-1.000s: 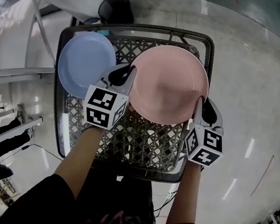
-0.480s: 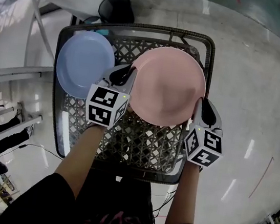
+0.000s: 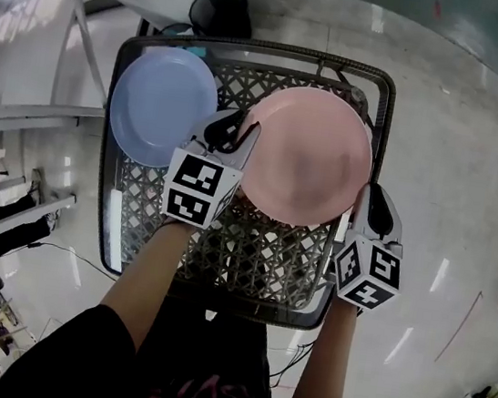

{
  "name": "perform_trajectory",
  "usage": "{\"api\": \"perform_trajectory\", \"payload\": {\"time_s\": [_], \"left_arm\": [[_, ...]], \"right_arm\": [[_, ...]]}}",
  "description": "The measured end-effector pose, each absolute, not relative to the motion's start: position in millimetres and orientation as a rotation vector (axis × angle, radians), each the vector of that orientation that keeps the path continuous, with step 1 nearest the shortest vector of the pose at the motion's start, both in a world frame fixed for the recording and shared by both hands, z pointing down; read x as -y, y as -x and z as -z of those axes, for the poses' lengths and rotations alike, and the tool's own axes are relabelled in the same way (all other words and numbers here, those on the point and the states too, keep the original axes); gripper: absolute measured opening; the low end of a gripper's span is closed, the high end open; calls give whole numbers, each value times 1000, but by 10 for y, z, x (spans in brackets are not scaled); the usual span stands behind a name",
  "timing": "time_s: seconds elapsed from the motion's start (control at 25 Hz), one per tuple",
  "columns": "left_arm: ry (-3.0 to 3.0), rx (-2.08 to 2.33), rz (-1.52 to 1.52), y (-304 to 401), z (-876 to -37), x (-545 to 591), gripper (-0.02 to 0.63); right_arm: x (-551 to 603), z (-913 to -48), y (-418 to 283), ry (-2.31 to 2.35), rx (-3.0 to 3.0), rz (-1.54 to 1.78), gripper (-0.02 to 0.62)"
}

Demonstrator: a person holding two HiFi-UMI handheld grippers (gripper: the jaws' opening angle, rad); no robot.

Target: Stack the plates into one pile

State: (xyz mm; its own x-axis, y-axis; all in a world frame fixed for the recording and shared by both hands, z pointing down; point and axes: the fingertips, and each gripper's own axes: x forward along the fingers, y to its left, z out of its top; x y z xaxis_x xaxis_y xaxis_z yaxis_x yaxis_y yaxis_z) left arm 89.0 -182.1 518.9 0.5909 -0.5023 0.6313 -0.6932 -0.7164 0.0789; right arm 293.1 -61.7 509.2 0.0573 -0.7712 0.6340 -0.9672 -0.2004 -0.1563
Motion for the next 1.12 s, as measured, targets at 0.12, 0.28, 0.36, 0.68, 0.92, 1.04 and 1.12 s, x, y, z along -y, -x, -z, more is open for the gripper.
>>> {"api": "perform_trajectory", "payload": {"time_s": [0.12,0.28,0.36,0.68,0.92,1.04,1.12], "left_arm": [[-2507,999,-811,-815,-5094,1832,127],[-2495,1066,-761,-602,-4959,1868,46],[-2493,1095,-747,-465,-4893,1877,-5],[-2439,1208,-700,299,-4705,1981,-5],[-2372,1311,-692,1046,-4686,2040,-5],[-2330,1367,-687,1422,-4688,2053,-5],[-2308,1396,-686,1642,-4691,2071,-5]], "right_arm": [[616,-5014,-2878,-2035,1767,-877,55],[691,-4902,-2724,-2017,1804,-841,12],[741,-4835,-2604,-2003,1827,-825,12],[1067,-4584,-1859,-1914,1942,-782,12],[1304,-4561,-1126,-1821,2035,-781,12],[1419,-4572,-775,-1762,2075,-775,12],[1489,-4580,-572,-1734,2094,-774,12]]}}
